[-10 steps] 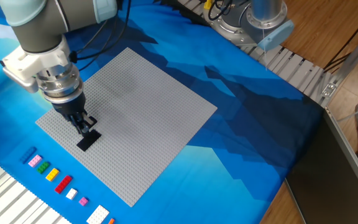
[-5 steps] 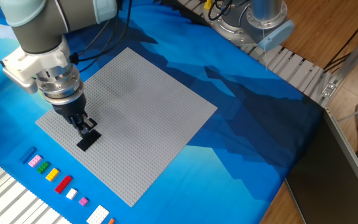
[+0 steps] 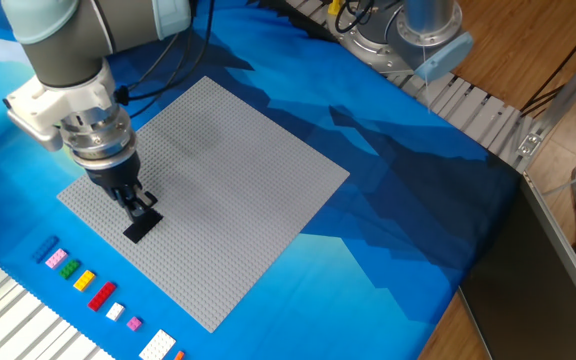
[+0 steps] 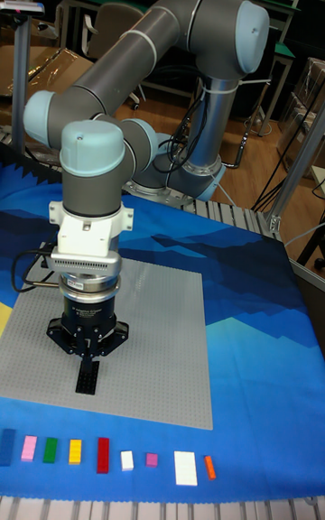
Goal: Stack small Lego blocks one on top of the other
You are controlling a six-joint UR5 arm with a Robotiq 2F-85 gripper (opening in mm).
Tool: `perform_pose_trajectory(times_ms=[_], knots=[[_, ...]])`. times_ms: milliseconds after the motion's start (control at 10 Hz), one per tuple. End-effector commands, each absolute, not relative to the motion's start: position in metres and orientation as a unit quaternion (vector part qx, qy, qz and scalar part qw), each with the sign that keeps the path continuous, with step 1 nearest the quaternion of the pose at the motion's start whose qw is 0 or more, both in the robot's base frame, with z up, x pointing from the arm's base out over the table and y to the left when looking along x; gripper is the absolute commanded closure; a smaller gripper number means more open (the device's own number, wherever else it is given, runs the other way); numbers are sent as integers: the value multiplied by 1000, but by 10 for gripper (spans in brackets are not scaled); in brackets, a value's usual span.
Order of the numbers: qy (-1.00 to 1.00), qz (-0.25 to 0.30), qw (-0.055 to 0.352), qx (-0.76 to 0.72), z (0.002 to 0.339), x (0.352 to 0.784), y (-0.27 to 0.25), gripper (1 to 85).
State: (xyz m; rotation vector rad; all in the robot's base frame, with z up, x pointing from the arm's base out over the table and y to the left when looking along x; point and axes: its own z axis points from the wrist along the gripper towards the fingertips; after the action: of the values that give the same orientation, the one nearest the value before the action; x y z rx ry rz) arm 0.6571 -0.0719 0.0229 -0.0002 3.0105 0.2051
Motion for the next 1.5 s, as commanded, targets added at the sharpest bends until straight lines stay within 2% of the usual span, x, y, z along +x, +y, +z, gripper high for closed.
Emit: perform_pose_trajectory(times_ms=[0,1400], knots=[[996,68,63,-2,23,657,-73,847],[995,58,84,-17,19,668,-74,847]])
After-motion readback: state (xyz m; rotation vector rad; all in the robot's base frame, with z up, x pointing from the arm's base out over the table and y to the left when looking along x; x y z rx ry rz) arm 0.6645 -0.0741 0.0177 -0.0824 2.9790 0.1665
